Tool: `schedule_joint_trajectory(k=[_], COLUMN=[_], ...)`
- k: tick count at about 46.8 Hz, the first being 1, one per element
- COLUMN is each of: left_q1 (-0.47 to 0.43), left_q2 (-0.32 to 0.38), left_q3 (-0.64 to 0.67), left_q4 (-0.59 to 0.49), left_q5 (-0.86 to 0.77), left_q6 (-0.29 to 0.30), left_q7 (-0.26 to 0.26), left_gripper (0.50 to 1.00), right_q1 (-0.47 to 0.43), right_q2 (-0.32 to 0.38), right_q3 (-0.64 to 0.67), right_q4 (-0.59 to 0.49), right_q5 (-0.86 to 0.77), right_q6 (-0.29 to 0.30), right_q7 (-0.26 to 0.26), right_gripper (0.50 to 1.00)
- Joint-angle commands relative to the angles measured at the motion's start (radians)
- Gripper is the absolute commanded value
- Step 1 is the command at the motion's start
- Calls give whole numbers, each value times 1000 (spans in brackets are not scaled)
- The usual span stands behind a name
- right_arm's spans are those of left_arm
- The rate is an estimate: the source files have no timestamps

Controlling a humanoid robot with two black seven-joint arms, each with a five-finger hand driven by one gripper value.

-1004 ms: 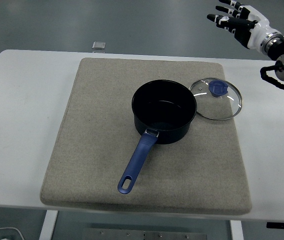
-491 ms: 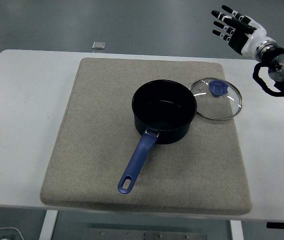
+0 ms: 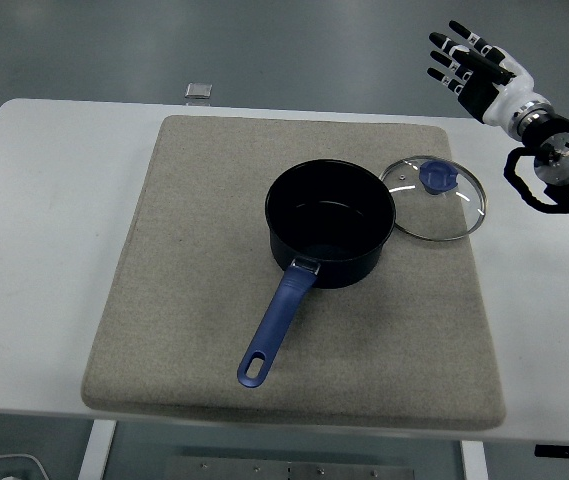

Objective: Lift the pot lid and place it to the right of the pot.

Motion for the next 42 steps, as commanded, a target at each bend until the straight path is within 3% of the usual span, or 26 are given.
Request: schedule_joint_trajectory(k=[1,11,42], left_q1=[0,0,-1], left_q2=[0,0,0], left_q3=[0,0,0], left_q4=[1,1,1], left_q5=[-1,-1,-1], left_q6=[0,0,0], left_q7=[0,0,0], left_gripper=[1000,1000,1000], right_q1=[-8,-22,-26], right_q2=[0,8,10], right_q3=[0,1,33], right_q4=[-3,-20,-65], right_q5=[-2,-8,-9], right_q6=[5,31,27], right_q7=[25,69,82], right_gripper=[899,899,901])
